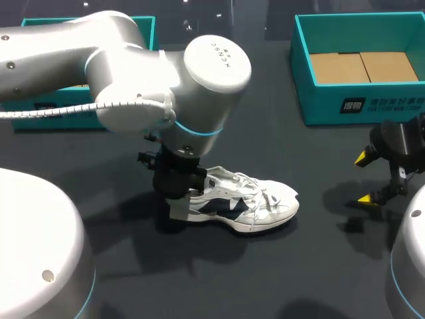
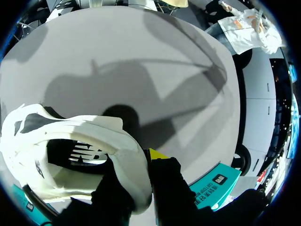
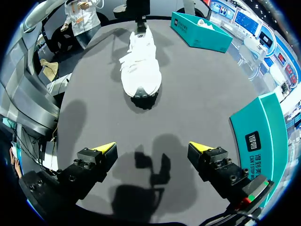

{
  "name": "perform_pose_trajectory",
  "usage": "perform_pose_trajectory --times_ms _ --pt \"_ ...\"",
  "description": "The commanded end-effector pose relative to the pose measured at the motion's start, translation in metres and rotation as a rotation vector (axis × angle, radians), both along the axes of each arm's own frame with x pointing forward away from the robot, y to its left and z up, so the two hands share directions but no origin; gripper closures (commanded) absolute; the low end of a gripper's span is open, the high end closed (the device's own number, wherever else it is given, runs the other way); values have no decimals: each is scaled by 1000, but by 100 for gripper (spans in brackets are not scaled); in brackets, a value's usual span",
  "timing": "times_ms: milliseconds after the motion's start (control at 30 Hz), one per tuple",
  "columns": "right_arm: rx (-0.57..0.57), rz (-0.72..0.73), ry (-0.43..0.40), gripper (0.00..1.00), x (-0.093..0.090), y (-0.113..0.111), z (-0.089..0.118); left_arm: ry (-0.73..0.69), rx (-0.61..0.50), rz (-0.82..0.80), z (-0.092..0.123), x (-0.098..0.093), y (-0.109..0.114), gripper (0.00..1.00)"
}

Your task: Take the shoe out of the shoebox, open the shoe tongue, remove and reinsert the insole, then place the shoe into the shoebox

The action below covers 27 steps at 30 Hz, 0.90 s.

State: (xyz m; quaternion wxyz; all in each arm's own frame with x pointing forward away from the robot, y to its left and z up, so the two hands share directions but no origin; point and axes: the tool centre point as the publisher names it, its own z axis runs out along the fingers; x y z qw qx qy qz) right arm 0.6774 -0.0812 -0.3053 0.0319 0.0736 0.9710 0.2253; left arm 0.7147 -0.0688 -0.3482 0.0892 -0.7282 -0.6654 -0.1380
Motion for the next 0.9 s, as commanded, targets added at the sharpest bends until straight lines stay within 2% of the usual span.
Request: perform_pose_trajectory --times_ms 33,600,667,767,800,833,900 --pt "-3 -1 -3 0 -2 1 0 -13 11 2 -15 2 -11 100" --pt "-3 -1 -3 0 -2 1 0 -13 33 23 -30 3 -21 100" --pt "-3 -1 -3 0 -2 1 0 -11 25 23 -26 3 -21 68" --pt "-3 -1 -3 0 -2 1 0 -8 -6 25 -13 2 -18 30" --pt "-3 -1 -3 0 -2 1 0 -8 -20 27 -8 2 -17 10" --pt "-3 -1 -3 0 -2 1 0 -6 -33 31 -2 2 -15 0" --pt "-3 -1 -3 0 -2 1 0 2 -68 34 13 -1 -9 0"
